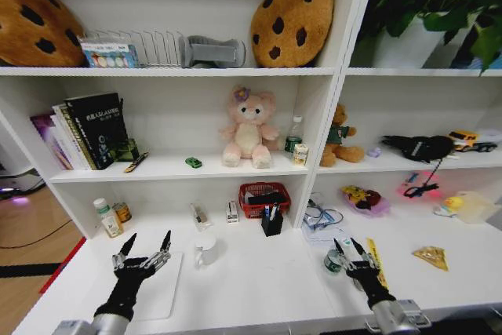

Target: Organize the objects on the table.

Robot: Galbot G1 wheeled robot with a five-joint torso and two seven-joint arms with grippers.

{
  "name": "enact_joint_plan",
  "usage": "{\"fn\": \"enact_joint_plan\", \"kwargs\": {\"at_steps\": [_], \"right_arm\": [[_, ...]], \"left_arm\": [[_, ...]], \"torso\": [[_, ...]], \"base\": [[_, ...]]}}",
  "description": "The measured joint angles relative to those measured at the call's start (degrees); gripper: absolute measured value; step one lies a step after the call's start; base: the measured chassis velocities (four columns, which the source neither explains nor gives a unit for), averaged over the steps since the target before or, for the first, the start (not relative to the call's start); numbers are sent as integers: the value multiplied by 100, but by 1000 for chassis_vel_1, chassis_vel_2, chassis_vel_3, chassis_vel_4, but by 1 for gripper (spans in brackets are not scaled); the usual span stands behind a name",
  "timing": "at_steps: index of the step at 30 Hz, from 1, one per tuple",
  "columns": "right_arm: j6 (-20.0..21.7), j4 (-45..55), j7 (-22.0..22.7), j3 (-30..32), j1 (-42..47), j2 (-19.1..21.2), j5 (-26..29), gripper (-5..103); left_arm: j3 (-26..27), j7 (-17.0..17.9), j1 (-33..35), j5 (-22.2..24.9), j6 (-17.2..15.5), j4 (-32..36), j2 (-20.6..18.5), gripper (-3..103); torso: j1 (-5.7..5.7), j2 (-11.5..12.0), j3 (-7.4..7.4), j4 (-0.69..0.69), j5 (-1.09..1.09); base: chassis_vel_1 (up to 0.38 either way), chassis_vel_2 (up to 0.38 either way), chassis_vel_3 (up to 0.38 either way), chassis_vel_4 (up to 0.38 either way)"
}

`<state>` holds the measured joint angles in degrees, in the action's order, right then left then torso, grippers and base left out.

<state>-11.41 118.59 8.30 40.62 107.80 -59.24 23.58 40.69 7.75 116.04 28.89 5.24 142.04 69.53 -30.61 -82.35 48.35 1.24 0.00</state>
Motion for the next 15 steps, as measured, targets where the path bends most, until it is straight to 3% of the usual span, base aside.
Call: {"fn": "enact_joint_plan", "kwargs": {"at_steps": [5, 15], "right_arm": [[0, 27, 6, 1, -5, -37, -8, 30], [-17, 688, 155, 317, 535, -254, 246, 30]], "left_arm": [[0, 0, 0, 0, 0, 0, 0, 100], [0, -1, 0, 0, 0, 0, 0, 100]], "torso": [[0, 0, 0, 0, 0], [0, 0, 0, -1, -1]], "base": [[0, 0, 0, 0], [0, 0, 0, 0]]}}
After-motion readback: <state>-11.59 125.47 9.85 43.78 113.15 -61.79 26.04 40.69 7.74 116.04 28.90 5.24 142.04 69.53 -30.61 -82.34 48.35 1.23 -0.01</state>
